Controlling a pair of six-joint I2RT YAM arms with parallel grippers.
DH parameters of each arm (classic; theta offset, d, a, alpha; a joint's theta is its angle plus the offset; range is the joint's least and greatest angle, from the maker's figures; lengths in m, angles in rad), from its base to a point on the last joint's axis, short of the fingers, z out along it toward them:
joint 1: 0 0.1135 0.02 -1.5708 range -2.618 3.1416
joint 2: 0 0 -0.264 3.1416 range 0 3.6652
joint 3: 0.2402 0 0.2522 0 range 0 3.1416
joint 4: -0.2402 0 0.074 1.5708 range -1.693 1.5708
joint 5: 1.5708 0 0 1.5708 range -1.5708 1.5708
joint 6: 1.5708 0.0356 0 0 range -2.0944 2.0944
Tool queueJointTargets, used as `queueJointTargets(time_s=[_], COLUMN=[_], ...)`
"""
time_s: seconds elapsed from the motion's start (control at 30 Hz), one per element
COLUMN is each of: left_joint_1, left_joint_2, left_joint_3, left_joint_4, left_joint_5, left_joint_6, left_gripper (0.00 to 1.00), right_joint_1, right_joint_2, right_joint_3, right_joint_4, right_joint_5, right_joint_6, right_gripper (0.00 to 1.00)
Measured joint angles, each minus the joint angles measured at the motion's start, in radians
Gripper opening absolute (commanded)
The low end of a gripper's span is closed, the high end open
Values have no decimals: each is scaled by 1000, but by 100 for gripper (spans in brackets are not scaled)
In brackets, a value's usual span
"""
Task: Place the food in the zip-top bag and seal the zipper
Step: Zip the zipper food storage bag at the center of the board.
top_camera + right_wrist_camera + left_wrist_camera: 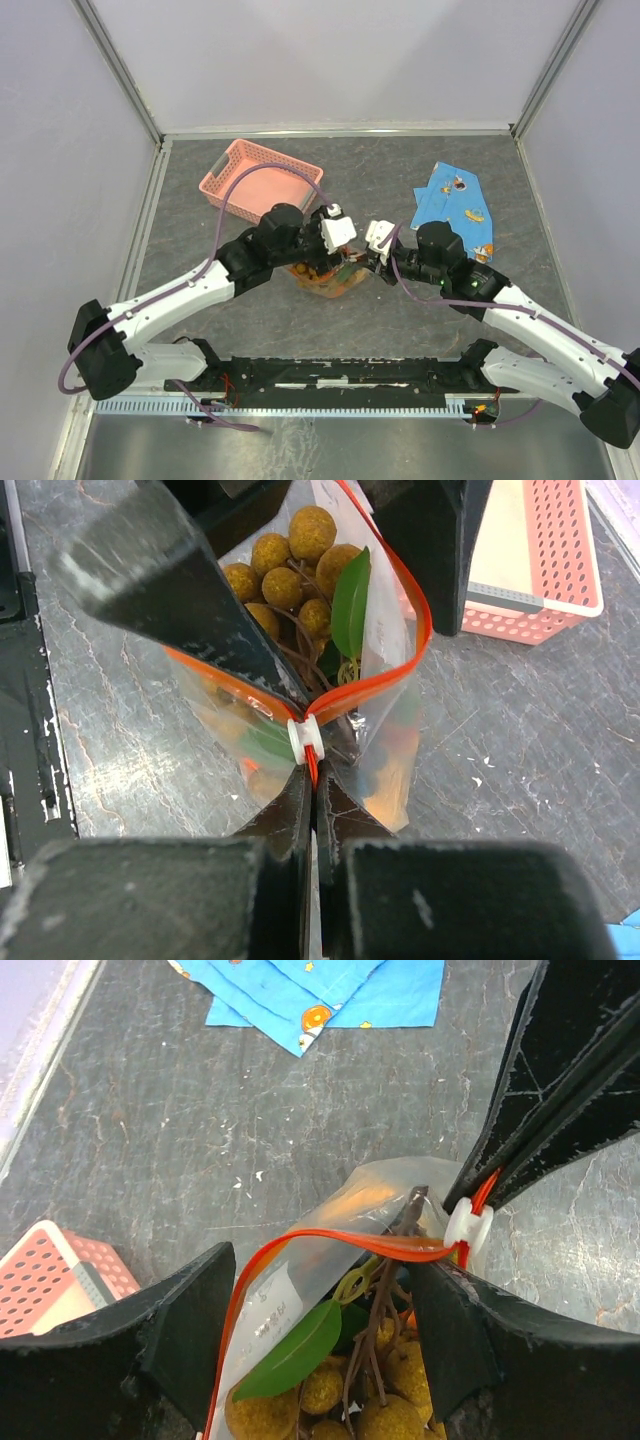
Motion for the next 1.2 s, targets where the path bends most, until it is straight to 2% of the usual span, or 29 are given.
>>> queueJointTargets(time_s=[0.3, 0.43, 0.57, 0.83, 1.03, 1.2], left_joint_1=[-3, -3, -5, -7, -14, -26], left_joint_2=[-168, -196, -187, -50, 4, 16], left_joint_3=[-5, 13, 34, 118, 131, 136], left_joint_4=[-65, -117, -125, -120, -121, -120], left_joint_5=[-31, -1, 92, 272, 325, 337], left_joint_6=[13, 44, 64, 114, 139, 145], left_gripper=[75, 75, 71, 54, 46, 43], right_joint_1=[-12, -14, -14, -14, -14, -14], right_joint_2=[-27, -32, -36, -55, -71, -71], right_joint_3=[0, 0, 0, 0, 0, 0], right_joint_4=[-7, -17, -22, -31, -34, -35], right_joint_5=[36, 37, 37, 49, 58, 58], right_joint_6=[-15, -16, -15, -15, -14, -10], right_gripper=[2, 2, 2, 2, 2, 2])
